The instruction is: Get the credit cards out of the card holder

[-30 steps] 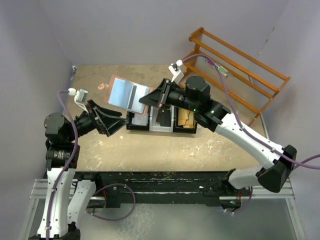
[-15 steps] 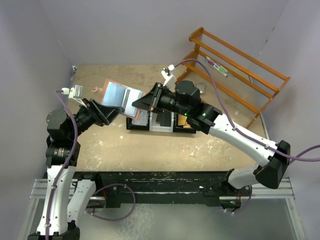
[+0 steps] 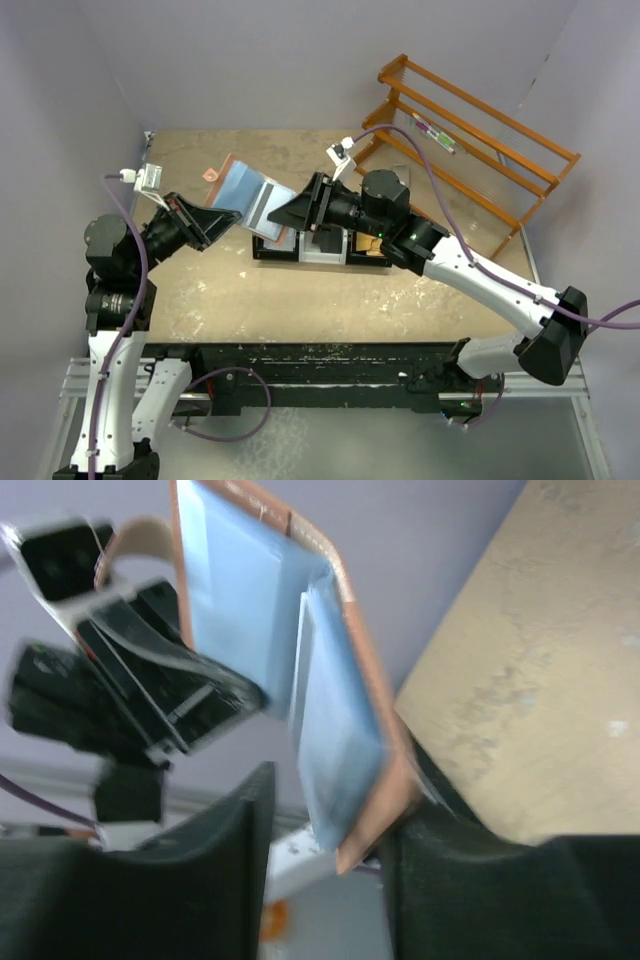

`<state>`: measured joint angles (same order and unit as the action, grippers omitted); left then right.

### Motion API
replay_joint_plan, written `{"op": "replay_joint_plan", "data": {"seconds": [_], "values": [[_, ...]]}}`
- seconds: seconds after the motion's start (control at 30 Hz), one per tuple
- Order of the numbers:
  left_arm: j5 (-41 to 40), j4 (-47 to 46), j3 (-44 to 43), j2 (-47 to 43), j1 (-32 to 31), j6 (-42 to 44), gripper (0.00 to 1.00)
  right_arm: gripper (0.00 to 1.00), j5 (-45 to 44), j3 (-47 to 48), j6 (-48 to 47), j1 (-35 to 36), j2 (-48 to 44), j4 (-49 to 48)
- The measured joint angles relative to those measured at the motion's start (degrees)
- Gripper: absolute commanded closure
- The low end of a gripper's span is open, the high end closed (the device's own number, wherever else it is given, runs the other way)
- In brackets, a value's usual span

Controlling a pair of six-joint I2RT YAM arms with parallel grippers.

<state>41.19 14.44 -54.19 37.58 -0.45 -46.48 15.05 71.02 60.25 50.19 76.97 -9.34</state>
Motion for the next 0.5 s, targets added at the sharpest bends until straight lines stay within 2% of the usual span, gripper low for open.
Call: {"op": "replay_joint_plan", "data": {"seconds": [0.07, 0.13, 0.27, 0.33, 0.5], "values": [[1.99, 0.0, -0.33, 0.94, 0.0, 0.11, 1.0, 0.21, 3.19, -0.39, -1.9, -0.98, 0.07, 0.44], [4.44, -0.17, -0.59, 1.92, 0.0, 0.15, 1.0, 0.13, 7.41, -0.31, -5.31, -2.34, 0.22, 1.42], [12.63, -1.4, -1.36, 4.59, 0.0, 0.48, 1.0, 0.08, 13.4, 5.01, -18.43, -5.92, 1.46, 12.37], [17.14, -2.12, -2.08, 6.05, 0.0, 1.03, 1.0, 0.07, 15.19, 10.67, -27.15, -7.1, 2.56, 19.8], [26.34, -2.67, -3.74, 8.92, 0.0, 4.11, 1.0, 0.09, 20.24, 21.42, -42.49, -7.28, 3.28, 30.64]]}}
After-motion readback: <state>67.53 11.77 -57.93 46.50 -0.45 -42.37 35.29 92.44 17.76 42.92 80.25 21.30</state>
